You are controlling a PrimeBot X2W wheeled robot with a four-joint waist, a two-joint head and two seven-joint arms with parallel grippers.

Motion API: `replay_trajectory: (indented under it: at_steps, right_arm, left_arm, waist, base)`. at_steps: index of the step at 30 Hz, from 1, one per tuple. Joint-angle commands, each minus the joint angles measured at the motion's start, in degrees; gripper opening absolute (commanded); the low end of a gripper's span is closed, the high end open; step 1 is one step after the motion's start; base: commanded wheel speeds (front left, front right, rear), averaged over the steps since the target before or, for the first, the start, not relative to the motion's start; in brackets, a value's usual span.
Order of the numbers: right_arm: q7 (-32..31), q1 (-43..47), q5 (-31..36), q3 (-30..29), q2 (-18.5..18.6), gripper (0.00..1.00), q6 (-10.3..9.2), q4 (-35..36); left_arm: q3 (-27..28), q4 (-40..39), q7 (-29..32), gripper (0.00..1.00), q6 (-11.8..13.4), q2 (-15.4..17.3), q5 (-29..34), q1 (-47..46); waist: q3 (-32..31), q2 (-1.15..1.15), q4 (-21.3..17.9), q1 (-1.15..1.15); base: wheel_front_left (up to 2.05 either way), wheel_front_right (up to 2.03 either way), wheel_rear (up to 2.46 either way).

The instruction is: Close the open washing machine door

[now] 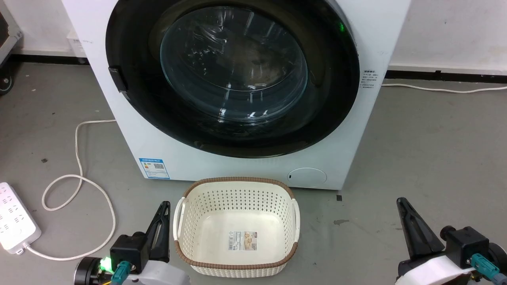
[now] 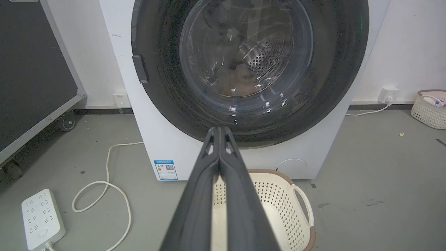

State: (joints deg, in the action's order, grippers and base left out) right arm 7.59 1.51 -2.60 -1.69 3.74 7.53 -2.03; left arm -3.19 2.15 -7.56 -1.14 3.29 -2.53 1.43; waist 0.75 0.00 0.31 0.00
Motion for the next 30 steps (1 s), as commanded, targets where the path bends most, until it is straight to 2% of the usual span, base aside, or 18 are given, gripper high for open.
replay_trajectory:
  at_steps: [1,30]
  right_arm:
    - [-0.24,-0.70,0.34,0.09,-0.28,0.00,-0.02,0.47]
    - [-3.65,-1.08,1.39,0.83,-0.55,0.00,-0.03,1.19]
  left_arm:
    - [0.15,-0.24,0.25,0.00,0.26,-0.04,0.42,-0.52]
    - [1.56,-1.13,3.65,0.00,0.67,-0.21,1.40,-0.94]
  waist:
    - [-0.01,0.00,0.00,0.00]
    - [-0.36,0.00,-0.15,0.00]
  base:
    - [0.00,0.00,0.00]
    - [0.00,0.00,0.00]
